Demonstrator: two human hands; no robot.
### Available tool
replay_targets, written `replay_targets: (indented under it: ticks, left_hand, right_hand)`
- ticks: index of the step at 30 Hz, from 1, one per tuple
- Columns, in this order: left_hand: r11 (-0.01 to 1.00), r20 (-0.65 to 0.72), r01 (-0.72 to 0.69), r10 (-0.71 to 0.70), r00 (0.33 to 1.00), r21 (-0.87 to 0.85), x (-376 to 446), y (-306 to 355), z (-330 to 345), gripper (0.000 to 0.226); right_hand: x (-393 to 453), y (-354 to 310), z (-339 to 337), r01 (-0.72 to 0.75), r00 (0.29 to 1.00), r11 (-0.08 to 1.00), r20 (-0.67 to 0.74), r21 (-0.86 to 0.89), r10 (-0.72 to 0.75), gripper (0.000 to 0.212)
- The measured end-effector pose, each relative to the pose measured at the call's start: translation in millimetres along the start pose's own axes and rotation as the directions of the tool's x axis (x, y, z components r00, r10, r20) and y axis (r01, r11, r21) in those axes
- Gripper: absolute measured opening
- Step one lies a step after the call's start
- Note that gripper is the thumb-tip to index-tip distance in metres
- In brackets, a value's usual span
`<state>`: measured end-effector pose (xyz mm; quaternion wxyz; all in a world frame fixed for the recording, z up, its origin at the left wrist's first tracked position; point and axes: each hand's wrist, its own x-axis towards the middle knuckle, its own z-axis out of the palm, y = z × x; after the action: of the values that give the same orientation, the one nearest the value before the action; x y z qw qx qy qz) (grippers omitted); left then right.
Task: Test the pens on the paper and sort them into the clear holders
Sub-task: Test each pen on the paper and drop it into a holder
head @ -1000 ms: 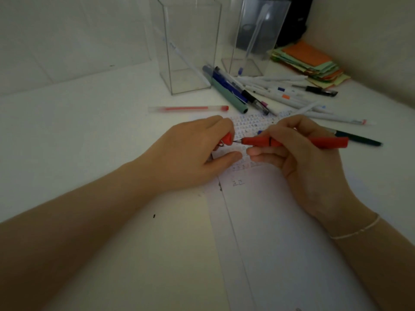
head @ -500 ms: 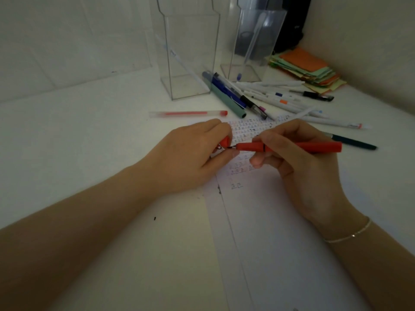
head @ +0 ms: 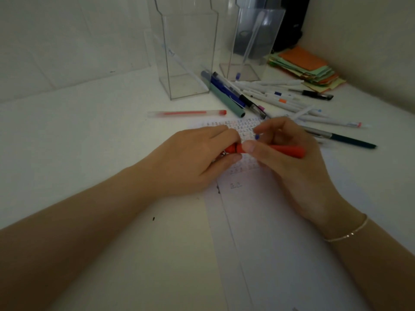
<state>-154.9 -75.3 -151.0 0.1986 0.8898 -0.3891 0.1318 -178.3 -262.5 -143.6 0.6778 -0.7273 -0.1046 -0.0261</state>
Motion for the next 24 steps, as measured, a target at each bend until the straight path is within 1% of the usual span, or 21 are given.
replay_targets:
  ticks: [3,4,5,6,7,8,10,14,16,18,21,24]
  left_hand:
    - [0.998,-0.007,0.060,-0.060,0.998,-0.007,0,-1,0,0.024]
    - [0.997,-0.006,0.072,-0.072,0.997,0.003,0,-1,0,0.027]
    - [0.997,-0.007,0.073,-0.073,0.997,0.022,0,-1,1,0.028]
    - [0.996,-0.016,0.067,-0.067,0.998,0.051,-1,-1,1,0.029]
    - [0.995,-0.030,0.062,-0.060,0.998,0.081,-1,0,1,0.029]
    - [0.993,-0.045,0.062,-0.058,0.997,0.102,-1,0,0,0.029]
    - [0.991,-0.065,0.069,-0.062,0.996,0.112,-1,1,0,0.027]
    - [0.994,-0.094,0.061,-0.052,0.994,0.093,-1,1,1,0.027]
    - [0.994,-0.102,0.064,-0.055,0.993,0.090,-1,1,1,0.027]
    - [0.992,-0.111,0.084,-0.073,0.991,0.097,0,1,1,0.024]
    - [0.991,-0.138,0.080,-0.065,0.988,0.105,12,10,-4,0.023]
    - [0.995,-0.209,0.047,-0.027,0.978,0.093,41,38,-7,0.024]
  right_hand:
    - [2,-2,-1,-0.014,0.996,0.978,-0.088,0.206,0.032,0.025]
    - [2,-2,-1,-0.006,0.993,0.977,-0.116,0.213,0.032,0.028]
    - [2,-2,1,0.004,0.990,0.991,-0.137,0.137,0.015,0.030]
    - [1,-2,4,0.009,0.990,1.000,-0.139,0.011,-0.008,0.030]
    - [1,-1,7,0.016,0.993,0.993,-0.117,-0.120,-0.031,0.030]
    - [0,-1,10,0.023,0.995,0.977,-0.086,-0.213,-0.042,0.028]
    - [-2,-3,14,0.043,0.998,0.957,-0.030,-0.288,-0.054,0.025]
    - [-2,-4,17,0.103,0.995,0.946,0.029,-0.306,-0.099,0.022]
    - [-2,-5,18,0.109,0.994,0.948,0.046,-0.299,-0.100,0.020]
    - [-1,-5,18,0.084,0.996,0.959,0.056,-0.270,-0.071,0.017]
    - [2,-21,6,0.042,0.999,0.972,0.034,-0.229,-0.035,0.015]
    - [0,-49,-27,0.085,0.995,0.960,-0.023,-0.265,-0.094,0.014]
